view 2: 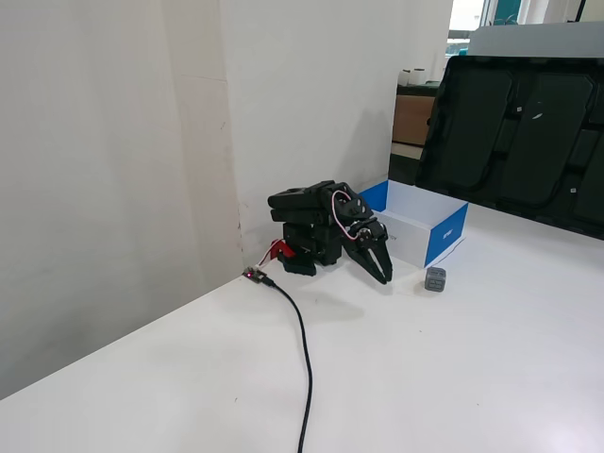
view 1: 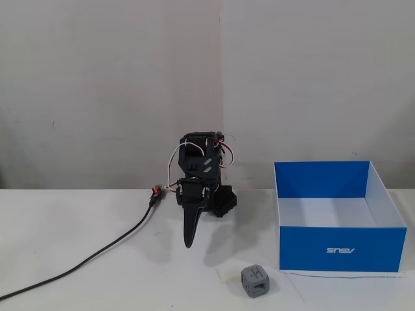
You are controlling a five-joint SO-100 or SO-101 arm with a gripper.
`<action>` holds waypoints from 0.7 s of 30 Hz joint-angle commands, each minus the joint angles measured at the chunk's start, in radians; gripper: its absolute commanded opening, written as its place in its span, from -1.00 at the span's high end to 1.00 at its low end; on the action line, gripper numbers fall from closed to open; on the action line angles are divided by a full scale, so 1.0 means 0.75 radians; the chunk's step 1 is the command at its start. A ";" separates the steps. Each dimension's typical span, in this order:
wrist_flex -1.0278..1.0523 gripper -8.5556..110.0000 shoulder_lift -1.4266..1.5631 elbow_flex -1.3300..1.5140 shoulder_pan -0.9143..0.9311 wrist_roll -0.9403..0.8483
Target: Pick the gray block and keep it in the box.
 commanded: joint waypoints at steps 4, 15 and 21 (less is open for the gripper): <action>0.002 0.85 0.157 0.012 0.008 0.006; -0.014 0.85 0.157 0.014 -0.016 0.008; 0.002 0.85 0.155 -0.020 -0.049 -0.002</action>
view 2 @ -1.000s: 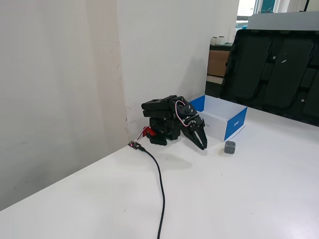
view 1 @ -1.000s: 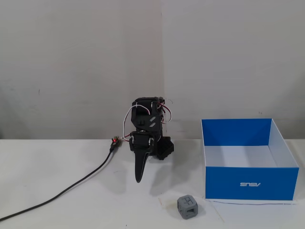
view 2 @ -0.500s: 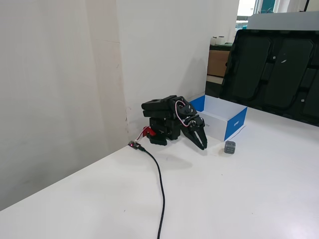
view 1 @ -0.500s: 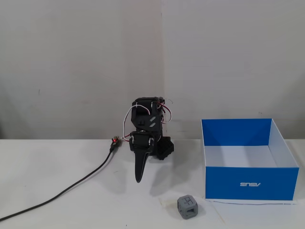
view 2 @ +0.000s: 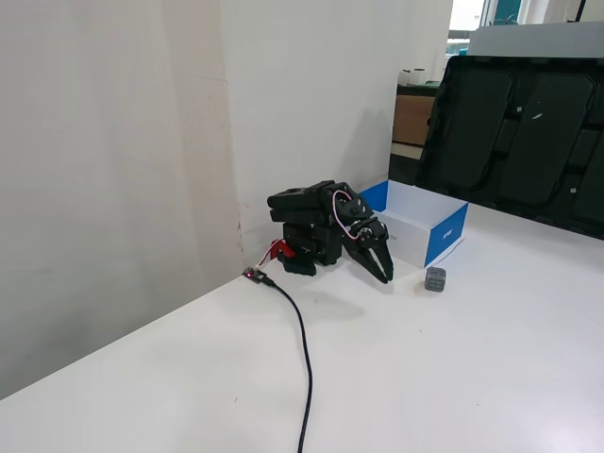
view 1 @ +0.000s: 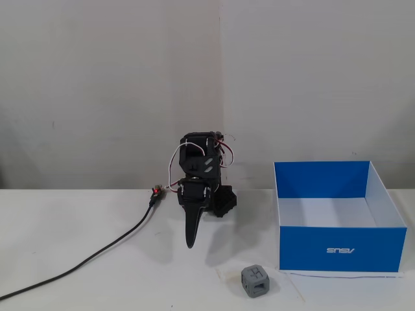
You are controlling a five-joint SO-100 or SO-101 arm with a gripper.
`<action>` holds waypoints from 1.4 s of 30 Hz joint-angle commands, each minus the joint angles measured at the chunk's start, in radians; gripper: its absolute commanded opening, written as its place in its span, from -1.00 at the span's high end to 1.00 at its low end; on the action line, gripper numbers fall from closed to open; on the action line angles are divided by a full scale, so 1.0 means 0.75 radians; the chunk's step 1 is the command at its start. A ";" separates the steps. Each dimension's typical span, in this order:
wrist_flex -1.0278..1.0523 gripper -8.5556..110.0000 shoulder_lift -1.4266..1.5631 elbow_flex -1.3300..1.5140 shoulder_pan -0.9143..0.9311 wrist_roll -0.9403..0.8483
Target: Pick the gray block and keep it in the box.
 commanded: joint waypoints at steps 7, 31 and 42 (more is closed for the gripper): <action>0.004 0.85 0.006 -0.186 -0.102 0.006; -0.151 0.85 -1.368 -1.037 -0.372 -0.051; -0.117 0.71 -1.716 -1.242 -0.495 -0.119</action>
